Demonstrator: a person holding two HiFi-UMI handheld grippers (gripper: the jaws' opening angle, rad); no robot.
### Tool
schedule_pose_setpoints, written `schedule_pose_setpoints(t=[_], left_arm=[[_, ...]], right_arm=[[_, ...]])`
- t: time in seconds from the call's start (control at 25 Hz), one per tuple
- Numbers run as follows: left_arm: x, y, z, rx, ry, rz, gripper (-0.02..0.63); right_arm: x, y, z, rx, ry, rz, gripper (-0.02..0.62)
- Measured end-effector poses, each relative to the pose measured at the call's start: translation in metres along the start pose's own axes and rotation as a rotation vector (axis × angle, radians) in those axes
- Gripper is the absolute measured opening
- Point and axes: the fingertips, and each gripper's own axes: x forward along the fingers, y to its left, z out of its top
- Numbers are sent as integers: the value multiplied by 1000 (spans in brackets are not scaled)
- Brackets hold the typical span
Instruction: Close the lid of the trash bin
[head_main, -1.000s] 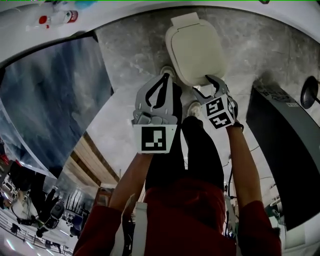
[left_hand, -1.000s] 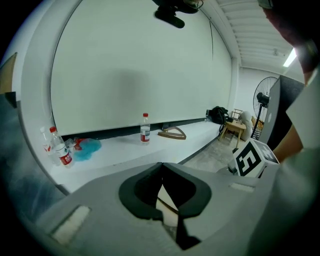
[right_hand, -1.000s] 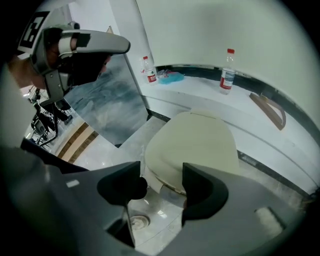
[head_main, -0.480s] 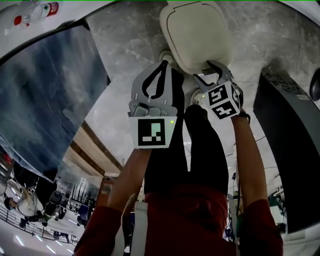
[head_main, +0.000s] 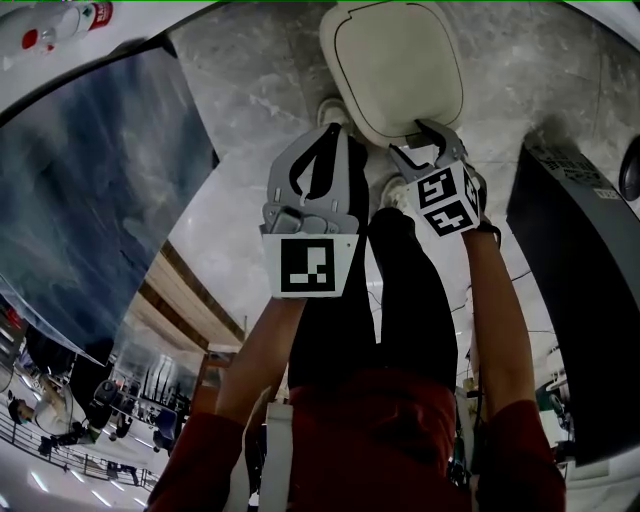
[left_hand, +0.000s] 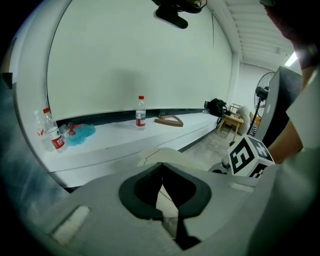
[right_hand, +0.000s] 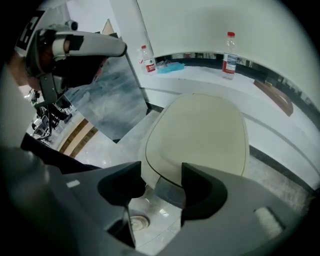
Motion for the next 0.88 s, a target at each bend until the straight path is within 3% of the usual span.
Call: schedule_pose_setpoints(t=[0.4, 0.88], left_arm=[[-19, -3, 24, 48, -33, 7, -5], [-105, -41, 89, 82, -112, 60, -5]], right_arm=[[-11, 4, 4, 40, 0, -11, 261], [-119, 25, 5, 48, -105, -86, 261]])
